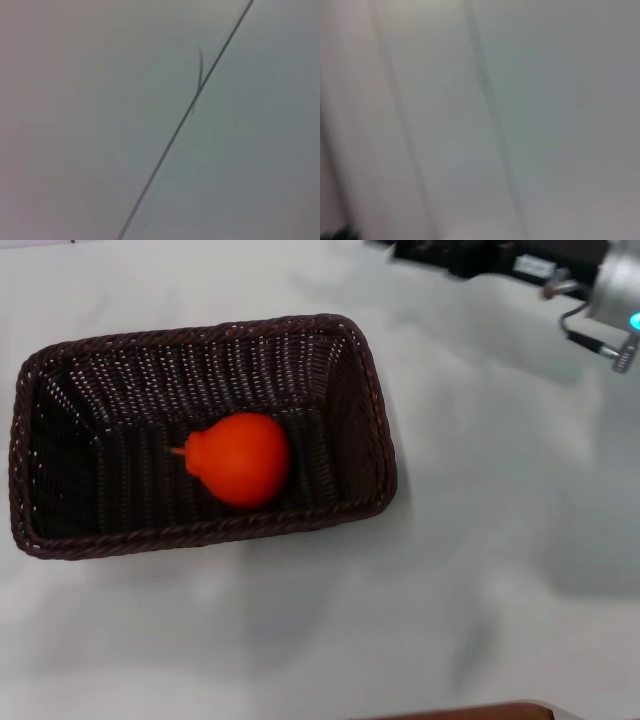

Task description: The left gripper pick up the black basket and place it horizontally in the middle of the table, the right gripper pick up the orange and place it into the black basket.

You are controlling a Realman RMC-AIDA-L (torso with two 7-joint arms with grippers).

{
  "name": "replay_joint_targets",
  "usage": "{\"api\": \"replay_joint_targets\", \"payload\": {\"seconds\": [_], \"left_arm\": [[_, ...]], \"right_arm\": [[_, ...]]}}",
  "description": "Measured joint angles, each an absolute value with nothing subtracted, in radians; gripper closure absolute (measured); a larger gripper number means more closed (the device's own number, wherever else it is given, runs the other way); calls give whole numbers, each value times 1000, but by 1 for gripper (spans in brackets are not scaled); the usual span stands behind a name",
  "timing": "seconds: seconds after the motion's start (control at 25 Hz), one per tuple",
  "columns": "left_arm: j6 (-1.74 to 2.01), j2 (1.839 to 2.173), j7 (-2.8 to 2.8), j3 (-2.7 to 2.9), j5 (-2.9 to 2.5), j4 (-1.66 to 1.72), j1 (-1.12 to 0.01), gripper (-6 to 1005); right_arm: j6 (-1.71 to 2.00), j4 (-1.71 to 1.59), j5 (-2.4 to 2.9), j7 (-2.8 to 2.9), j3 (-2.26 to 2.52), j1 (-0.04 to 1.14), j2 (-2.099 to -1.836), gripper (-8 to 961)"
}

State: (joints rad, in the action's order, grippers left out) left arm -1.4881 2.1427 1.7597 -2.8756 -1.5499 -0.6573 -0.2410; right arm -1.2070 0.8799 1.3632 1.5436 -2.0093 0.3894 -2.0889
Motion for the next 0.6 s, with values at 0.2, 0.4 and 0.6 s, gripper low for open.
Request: {"api": "replay_joint_targets", "payload": {"seconds": [0.2, 0.4, 0.6], "left_arm": [[-1481, 2162, 2034, -2876, -1453, -561, -231, 274], [-1479, 2162, 2236, -2876, -1321, -435, -224, 274], [-1443, 2164, 2385, -2876, -1227, -347, -223, 274]], "right_arm": [[-1324, 620, 1007, 1182, -2085, 354, -2091, 39], [-1484, 305, 652, 829, -2090, 356, -2096, 9], [-1559, 119, 489, 642, -2091, 371, -2104, 9]]}}
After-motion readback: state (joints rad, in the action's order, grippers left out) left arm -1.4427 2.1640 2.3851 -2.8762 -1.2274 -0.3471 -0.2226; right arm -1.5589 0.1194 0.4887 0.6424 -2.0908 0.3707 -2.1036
